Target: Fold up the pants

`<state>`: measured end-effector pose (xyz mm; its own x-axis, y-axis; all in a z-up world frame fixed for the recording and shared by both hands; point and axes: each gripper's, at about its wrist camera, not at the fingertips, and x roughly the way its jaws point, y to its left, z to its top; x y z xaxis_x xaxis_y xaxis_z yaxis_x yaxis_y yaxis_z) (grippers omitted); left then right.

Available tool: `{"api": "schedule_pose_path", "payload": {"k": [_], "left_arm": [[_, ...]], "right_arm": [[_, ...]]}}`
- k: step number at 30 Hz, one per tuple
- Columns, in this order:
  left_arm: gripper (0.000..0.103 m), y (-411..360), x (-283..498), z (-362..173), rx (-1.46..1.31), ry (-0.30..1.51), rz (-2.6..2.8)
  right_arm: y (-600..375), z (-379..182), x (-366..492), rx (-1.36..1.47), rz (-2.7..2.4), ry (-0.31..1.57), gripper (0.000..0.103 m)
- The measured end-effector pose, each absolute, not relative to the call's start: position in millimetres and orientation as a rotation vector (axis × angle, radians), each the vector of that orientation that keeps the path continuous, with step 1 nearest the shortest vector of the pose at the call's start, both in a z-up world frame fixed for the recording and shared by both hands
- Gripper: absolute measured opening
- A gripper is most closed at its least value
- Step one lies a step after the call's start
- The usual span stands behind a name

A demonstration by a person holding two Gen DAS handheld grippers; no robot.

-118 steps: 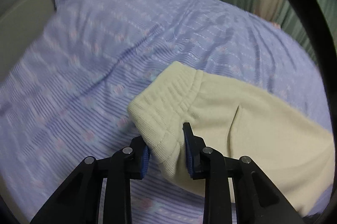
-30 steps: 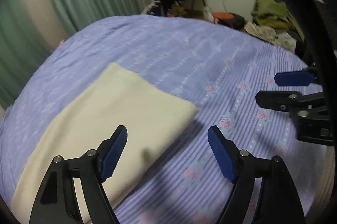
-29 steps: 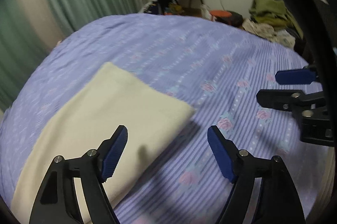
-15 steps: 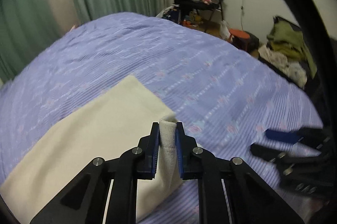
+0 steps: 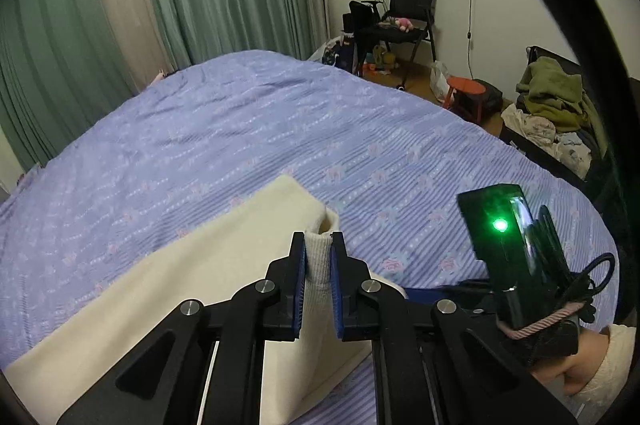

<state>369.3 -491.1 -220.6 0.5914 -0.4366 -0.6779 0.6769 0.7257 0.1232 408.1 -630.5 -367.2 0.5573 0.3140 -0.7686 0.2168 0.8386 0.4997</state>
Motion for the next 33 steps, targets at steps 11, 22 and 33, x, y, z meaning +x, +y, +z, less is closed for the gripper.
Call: {"api": "schedule_pose_path", "payload": {"k": [11,22,33], "left_arm": [[0.012,-512.0,359.0,-216.7,0.288,0.772,-0.712],[0.058,-529.8,340.8,-264.1,0.145,1.005,-0.778],[0.08,-475.4,322.9,-255.2,0.306,0.833,-0.528]], "right_arm": [[-635.0,-312.1,353.1,0.583,-0.016,0.909,0.013],[-632.2,-351.5,344.2,0.543,-0.083,1.064,0.03],[-679.3,-281.3,408.7,0.369,0.011,0.846,0.033]]}}
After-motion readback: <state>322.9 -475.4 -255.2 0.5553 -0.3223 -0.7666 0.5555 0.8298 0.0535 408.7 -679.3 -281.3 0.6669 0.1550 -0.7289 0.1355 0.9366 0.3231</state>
